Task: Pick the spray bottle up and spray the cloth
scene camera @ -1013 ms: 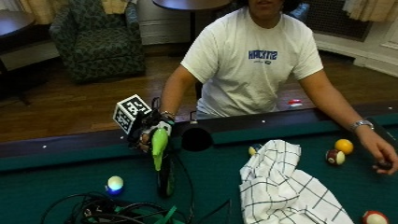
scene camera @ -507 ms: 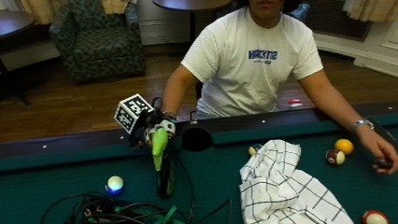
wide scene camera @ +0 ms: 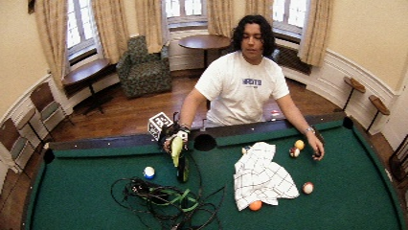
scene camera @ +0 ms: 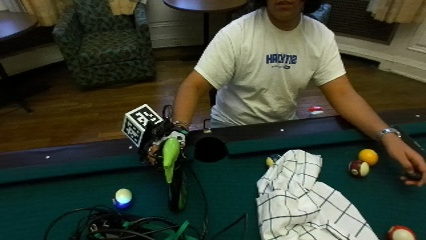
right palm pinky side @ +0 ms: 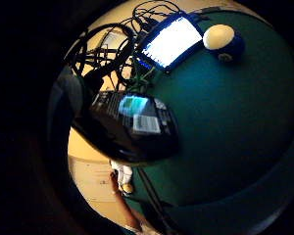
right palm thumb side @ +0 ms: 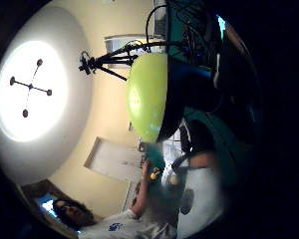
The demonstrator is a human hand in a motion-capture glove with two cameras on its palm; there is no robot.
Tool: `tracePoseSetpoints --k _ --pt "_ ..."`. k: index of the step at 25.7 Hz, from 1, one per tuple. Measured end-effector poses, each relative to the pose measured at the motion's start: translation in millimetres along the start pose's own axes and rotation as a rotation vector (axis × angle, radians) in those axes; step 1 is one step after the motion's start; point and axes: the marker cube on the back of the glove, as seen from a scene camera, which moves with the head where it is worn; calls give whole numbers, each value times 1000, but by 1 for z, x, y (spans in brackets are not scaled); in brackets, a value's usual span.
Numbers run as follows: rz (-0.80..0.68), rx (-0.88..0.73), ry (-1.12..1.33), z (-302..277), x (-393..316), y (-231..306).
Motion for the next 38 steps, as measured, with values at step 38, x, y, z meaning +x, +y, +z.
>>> tracePoseSetpoints --k 38 --pt "-123 -451 -70 73 8 -34"
